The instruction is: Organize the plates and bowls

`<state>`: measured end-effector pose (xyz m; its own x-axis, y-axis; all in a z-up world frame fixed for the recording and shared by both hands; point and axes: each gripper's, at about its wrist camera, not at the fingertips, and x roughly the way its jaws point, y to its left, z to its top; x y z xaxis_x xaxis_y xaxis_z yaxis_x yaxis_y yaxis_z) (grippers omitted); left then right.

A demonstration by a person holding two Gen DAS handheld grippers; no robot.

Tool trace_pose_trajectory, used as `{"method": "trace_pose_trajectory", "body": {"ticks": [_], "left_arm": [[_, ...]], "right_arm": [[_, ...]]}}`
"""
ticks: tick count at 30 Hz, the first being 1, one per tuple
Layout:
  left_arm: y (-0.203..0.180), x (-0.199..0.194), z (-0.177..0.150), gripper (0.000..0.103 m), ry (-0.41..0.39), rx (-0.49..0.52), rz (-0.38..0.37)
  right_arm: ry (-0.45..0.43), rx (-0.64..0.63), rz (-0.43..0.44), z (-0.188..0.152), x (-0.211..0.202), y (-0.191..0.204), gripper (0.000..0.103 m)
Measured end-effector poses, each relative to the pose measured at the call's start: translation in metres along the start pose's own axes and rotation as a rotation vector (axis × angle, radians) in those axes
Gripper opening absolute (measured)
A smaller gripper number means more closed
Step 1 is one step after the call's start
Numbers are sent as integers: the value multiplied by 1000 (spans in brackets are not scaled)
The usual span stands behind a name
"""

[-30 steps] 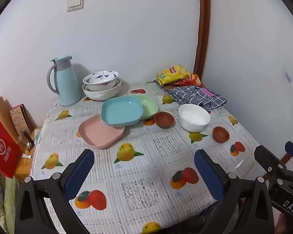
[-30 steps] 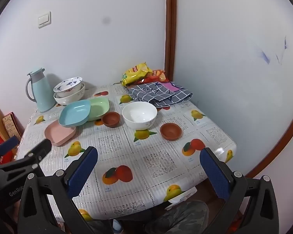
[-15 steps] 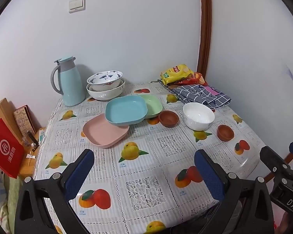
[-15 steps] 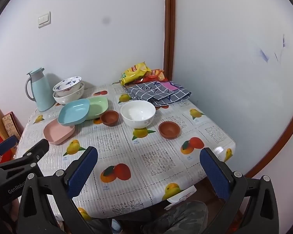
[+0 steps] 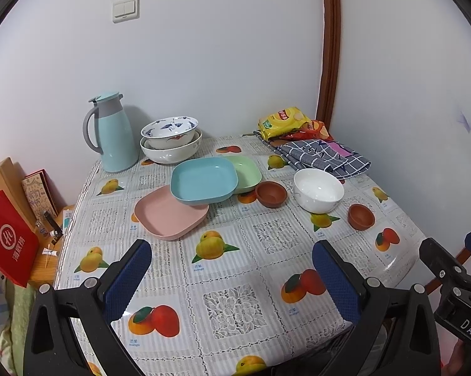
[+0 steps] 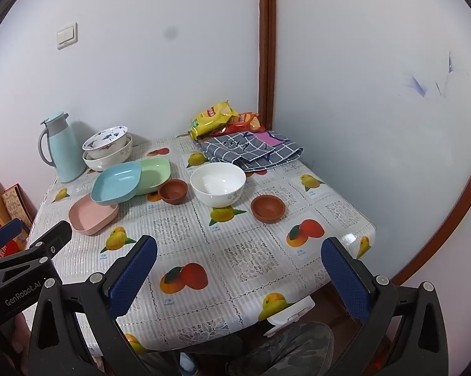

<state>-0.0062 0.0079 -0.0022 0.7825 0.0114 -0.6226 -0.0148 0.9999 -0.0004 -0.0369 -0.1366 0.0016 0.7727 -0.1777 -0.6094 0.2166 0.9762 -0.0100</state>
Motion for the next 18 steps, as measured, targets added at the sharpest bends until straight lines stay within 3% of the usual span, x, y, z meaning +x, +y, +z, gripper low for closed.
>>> {"method": "trace_pose_trajectory", "body": {"ticks": [18], "left_arm": [[1, -4, -2, 103, -4, -3, -9]], "right_arm": [[-10, 14, 1, -1, -4, -4, 103]]}}
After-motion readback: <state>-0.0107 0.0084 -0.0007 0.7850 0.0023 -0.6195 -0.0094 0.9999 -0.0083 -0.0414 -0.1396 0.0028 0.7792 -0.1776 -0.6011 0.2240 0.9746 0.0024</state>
